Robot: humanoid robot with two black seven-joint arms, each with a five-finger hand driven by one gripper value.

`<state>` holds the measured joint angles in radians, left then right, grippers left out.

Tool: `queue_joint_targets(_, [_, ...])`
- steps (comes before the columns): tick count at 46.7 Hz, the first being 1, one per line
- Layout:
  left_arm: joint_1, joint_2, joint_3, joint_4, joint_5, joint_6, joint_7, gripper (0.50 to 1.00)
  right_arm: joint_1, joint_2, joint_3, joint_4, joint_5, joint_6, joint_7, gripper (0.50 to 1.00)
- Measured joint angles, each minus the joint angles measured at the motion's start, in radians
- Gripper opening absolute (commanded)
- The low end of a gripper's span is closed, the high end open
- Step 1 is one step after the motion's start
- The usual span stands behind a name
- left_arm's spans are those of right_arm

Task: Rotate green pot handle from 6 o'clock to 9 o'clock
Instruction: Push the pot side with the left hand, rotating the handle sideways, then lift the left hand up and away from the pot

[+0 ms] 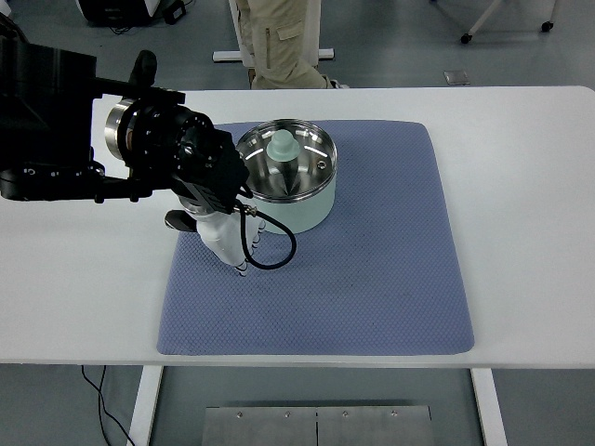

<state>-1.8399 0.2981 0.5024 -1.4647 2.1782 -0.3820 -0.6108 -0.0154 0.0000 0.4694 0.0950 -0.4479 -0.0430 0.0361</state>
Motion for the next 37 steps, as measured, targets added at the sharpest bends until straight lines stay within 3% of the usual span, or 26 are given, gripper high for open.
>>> queue_joint_targets(7, [0.033, -0.013, -0.085, -0.003, -0.150, -0.006, 0.000, 1.000, 0.000, 0.000, 0.000, 0.000, 0.000, 0.000, 0.000, 1.000])
queue_joint_targets(19, [0.071, -0.017, -0.292, 0.021, -0.460, -0.082, 0.000, 1.000, 0.000, 0.000, 0.000, 0.000, 0.000, 0.000, 0.000, 1.000])
queue_joint_targets(37, [0.080, -0.014, -0.375, 0.275, -0.986, -0.099, 0.000, 1.000, 0.000, 0.000, 0.000, 0.000, 0.000, 0.000, 0.000, 1.000])
